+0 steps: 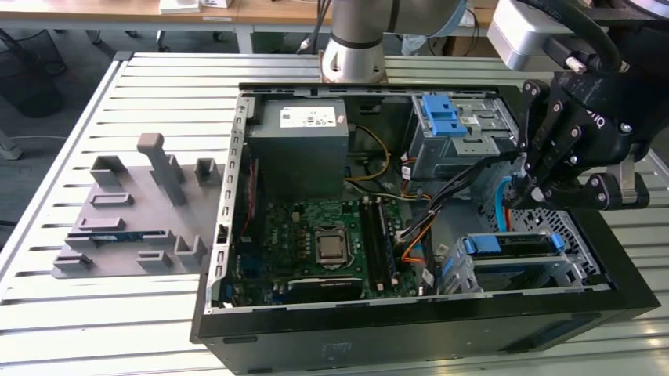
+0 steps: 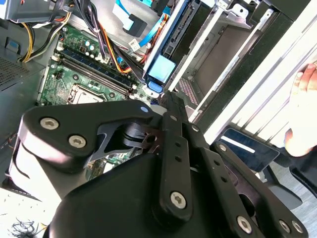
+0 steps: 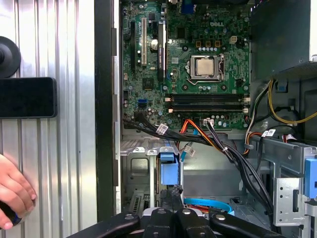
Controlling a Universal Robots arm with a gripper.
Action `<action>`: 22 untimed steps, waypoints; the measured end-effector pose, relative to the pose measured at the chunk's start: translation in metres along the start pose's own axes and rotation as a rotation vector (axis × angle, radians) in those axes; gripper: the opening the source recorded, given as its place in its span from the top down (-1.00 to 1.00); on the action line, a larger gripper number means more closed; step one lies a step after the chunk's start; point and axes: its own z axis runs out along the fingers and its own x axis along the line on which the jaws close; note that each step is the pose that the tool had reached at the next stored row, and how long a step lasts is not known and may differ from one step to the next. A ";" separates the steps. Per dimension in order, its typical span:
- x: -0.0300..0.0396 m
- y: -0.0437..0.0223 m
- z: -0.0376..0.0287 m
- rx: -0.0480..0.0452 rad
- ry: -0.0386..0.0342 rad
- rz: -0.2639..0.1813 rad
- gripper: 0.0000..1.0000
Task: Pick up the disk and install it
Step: 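Insert the first disk wire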
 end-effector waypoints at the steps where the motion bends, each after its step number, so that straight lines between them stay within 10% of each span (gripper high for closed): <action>1: 0.0000 0.0000 0.0000 0.0000 0.0000 0.000 0.79; 16: 0.0000 0.0000 0.0002 0.0000 0.0001 0.000 0.79; 22: -0.0007 -0.0105 0.0021 -0.0001 0.0000 0.000 0.79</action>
